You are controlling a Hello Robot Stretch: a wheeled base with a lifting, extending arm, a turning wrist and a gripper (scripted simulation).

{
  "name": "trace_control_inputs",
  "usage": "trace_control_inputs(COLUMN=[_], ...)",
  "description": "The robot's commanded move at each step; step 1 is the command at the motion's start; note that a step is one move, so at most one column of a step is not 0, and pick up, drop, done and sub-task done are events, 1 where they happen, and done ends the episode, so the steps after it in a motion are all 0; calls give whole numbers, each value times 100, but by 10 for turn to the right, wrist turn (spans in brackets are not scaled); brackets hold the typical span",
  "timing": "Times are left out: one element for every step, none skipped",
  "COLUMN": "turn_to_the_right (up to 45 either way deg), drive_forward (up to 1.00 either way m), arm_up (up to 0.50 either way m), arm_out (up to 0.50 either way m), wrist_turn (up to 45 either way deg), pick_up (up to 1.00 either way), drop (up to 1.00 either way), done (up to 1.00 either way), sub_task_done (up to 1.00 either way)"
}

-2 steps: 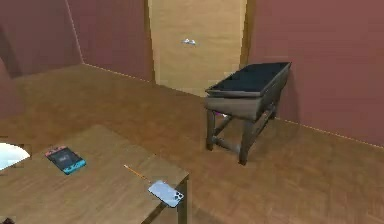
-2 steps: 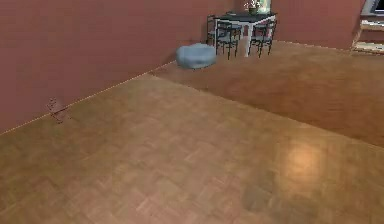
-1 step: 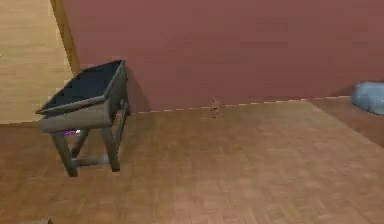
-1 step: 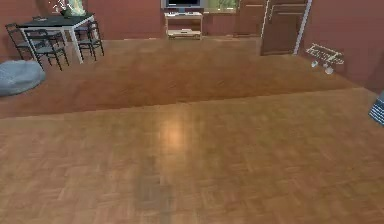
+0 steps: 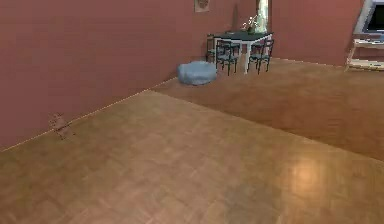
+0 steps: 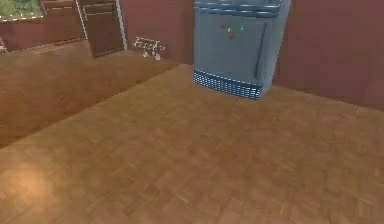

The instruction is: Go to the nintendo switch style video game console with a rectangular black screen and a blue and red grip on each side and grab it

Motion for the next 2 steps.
trace_control_inputs(turn_to_the_right=[330,0], drive_forward=[0,5], arm_up=[0,0], arm_out=[0,0], wrist_turn=[0,0], pick_up=[0,0], drop=[0,0], done=[0,0], sub_task_done=[0,0])
